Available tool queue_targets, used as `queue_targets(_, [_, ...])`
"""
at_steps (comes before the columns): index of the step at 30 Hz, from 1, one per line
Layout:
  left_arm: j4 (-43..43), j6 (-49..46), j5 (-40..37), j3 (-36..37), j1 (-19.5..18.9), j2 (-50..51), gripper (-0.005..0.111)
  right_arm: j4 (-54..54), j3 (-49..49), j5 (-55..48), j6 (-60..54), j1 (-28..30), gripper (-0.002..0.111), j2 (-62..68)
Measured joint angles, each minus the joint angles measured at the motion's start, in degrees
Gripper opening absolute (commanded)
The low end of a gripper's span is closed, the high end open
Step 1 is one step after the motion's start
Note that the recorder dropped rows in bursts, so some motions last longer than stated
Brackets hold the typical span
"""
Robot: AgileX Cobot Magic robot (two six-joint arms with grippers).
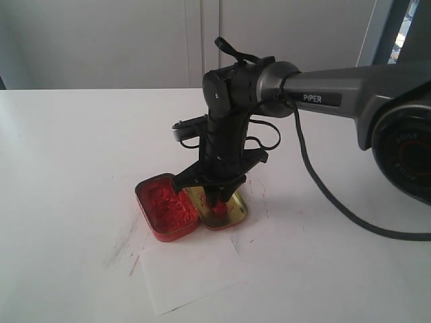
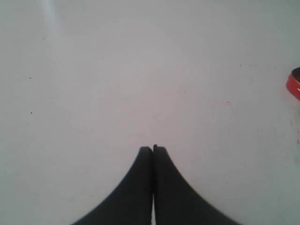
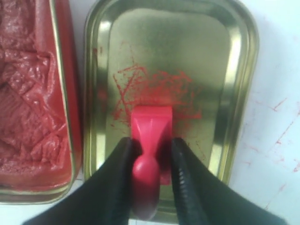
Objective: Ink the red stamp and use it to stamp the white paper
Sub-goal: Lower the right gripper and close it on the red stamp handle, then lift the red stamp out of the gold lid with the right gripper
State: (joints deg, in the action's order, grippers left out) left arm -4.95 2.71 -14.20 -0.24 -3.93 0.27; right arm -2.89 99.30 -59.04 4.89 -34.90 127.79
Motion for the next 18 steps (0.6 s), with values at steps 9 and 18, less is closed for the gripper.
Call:
queue_targets(9, [0.00,0.00,0.00,0.00,0.00,0.00,0.000,-0.09,0.00,0.00,0.00,0.00,0.001,0.00])
queue_targets(18, [0.00,0.00,0.00,0.00,0.00,0.00,0.000,0.89,0.00,0.01,0.00,0.00,0.000,-0.47])
